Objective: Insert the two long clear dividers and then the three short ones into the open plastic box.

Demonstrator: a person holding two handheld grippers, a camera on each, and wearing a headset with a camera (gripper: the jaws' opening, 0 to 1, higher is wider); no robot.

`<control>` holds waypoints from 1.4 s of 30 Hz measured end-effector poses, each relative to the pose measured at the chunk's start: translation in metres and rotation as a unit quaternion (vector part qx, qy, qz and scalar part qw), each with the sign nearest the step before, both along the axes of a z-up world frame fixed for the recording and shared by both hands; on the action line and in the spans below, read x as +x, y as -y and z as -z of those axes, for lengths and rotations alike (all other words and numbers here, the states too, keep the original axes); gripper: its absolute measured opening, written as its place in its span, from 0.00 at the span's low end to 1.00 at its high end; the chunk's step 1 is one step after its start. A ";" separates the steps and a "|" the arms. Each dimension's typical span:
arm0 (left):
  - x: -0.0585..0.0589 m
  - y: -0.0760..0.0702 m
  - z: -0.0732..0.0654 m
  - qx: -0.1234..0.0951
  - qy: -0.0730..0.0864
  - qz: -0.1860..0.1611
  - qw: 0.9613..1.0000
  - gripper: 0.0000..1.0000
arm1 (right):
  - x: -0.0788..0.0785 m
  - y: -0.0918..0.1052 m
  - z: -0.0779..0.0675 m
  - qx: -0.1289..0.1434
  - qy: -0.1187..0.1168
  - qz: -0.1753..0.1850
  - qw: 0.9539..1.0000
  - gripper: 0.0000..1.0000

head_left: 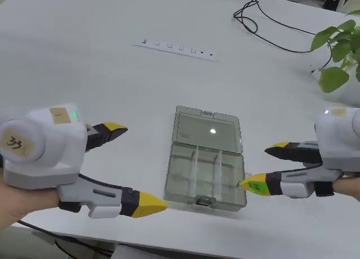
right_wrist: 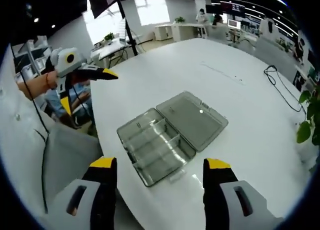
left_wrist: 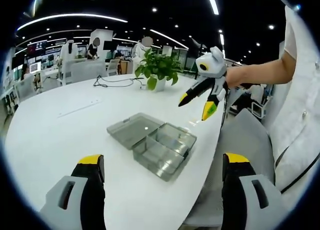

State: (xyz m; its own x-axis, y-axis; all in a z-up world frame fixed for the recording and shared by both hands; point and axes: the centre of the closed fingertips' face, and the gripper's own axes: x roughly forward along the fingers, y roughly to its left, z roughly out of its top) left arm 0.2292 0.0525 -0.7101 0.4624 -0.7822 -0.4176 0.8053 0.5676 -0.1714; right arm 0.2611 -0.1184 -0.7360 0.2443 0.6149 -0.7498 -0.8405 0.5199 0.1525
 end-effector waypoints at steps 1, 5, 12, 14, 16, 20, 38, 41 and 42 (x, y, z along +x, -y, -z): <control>0.001 0.000 0.000 0.000 0.001 0.001 1.000 1.00 | 0.000 0.003 0.002 -0.008 0.001 -0.008 1.000 0.71; 0.003 0.001 -0.001 -0.001 -0.001 0.006 1.000 1.00 | 0.001 0.019 0.014 -0.047 0.021 -0.075 0.996 0.72; 0.004 0.002 0.001 -0.001 -0.006 0.013 1.000 1.00 | 0.000 0.035 0.031 -0.089 0.032 -0.148 0.984 0.67; 0.005 0.003 0.001 -0.002 -0.006 0.014 1.000 1.00 | 0.000 0.043 0.042 -0.120 0.033 -0.170 0.978 0.64; 0.005 0.004 0.002 -0.003 -0.008 0.016 1.000 1.00 | -0.001 0.046 0.050 -0.137 0.031 -0.187 0.972 0.61; 0.005 0.007 0.004 -0.003 -0.009 0.019 1.000 1.00 | 0.006 0.056 0.069 -0.155 0.031 -0.203 0.966 0.58; 0.013 0.009 0.006 -0.008 -0.015 0.017 1.000 1.00 | 0.013 0.061 0.112 -0.207 0.011 -0.258 0.944 0.45; 0.015 0.009 0.006 -0.009 -0.016 0.016 1.000 1.00 | 0.013 0.063 0.117 -0.214 0.008 -0.262 0.941 0.45; 0.015 0.009 0.006 -0.010 -0.016 0.016 1.000 1.00 | 0.013 0.063 0.118 -0.216 0.007 -0.263 0.940 0.45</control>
